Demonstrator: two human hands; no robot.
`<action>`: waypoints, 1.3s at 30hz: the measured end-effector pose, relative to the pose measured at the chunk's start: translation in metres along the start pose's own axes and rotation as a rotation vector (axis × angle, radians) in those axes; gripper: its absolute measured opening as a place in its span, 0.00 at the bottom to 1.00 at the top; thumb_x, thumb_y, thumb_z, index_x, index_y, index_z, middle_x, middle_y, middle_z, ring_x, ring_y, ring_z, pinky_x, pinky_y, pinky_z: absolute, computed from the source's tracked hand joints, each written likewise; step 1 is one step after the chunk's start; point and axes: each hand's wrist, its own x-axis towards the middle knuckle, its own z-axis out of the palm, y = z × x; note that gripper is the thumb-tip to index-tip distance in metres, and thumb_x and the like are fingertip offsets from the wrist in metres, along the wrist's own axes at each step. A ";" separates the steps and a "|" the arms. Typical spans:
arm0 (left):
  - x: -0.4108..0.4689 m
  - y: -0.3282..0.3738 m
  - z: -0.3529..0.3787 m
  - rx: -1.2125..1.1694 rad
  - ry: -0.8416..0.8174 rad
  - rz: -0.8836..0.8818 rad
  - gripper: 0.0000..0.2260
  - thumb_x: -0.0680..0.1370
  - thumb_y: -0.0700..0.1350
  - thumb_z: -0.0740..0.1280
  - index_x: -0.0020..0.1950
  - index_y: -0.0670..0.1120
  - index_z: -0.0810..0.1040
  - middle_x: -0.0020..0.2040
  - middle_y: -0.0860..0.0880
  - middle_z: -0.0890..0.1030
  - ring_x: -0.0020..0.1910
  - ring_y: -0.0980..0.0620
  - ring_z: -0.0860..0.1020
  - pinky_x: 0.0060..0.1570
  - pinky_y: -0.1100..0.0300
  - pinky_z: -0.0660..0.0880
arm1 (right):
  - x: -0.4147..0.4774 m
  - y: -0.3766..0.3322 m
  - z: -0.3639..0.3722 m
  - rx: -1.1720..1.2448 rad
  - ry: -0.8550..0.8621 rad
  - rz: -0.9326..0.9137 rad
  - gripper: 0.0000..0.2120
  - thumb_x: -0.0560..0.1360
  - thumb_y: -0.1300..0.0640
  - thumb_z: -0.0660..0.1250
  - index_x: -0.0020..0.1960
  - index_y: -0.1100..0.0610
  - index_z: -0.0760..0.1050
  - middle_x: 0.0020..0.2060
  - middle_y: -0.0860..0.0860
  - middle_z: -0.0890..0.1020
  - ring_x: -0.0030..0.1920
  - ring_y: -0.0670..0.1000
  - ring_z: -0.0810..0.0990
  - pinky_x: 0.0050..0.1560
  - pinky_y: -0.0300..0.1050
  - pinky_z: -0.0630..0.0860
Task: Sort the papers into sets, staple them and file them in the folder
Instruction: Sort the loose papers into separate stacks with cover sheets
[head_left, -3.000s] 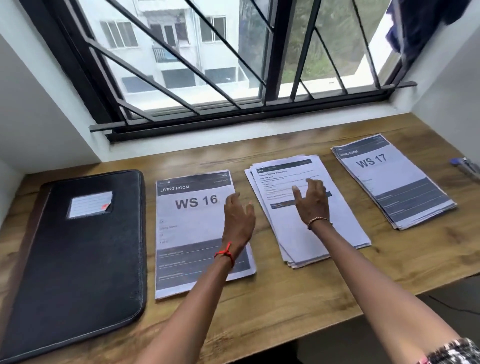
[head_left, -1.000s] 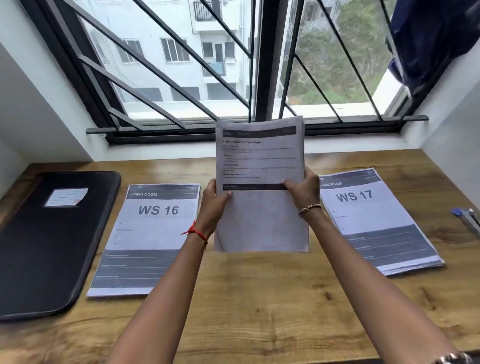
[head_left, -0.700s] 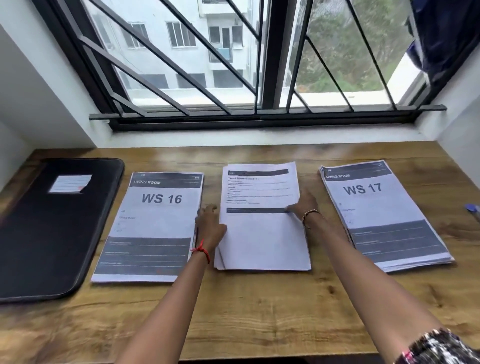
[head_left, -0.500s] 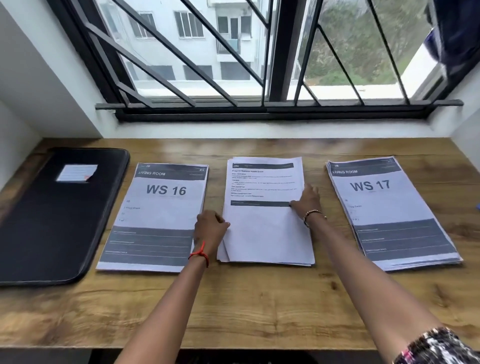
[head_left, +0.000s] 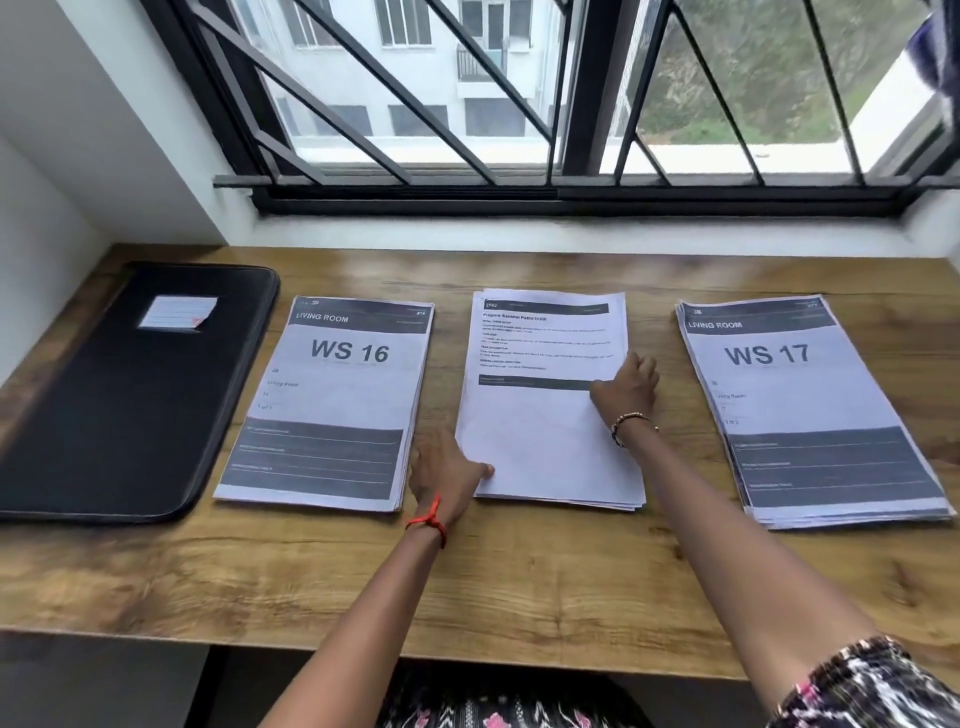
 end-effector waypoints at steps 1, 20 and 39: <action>-0.001 0.001 0.002 -0.030 0.005 -0.011 0.21 0.65 0.50 0.75 0.49 0.37 0.78 0.51 0.39 0.80 0.50 0.41 0.78 0.42 0.55 0.72 | -0.001 0.001 0.001 -0.002 0.004 -0.001 0.24 0.69 0.65 0.62 0.65 0.66 0.63 0.63 0.61 0.65 0.63 0.62 0.64 0.60 0.51 0.65; -0.006 -0.010 0.002 -0.637 -0.070 -0.012 0.18 0.72 0.38 0.72 0.30 0.46 0.64 0.30 0.45 0.69 0.20 0.52 0.71 0.24 0.63 0.67 | -0.005 0.004 0.009 0.009 0.081 0.003 0.27 0.69 0.64 0.61 0.67 0.63 0.62 0.64 0.61 0.65 0.64 0.60 0.64 0.61 0.52 0.63; -0.012 -0.015 -0.005 -0.171 0.127 0.047 0.13 0.68 0.35 0.73 0.51 0.42 0.78 0.43 0.47 0.77 0.45 0.48 0.78 0.41 0.61 0.69 | -0.010 0.004 0.013 -0.028 0.133 -0.027 0.28 0.70 0.64 0.60 0.70 0.64 0.60 0.65 0.62 0.65 0.65 0.61 0.63 0.62 0.53 0.63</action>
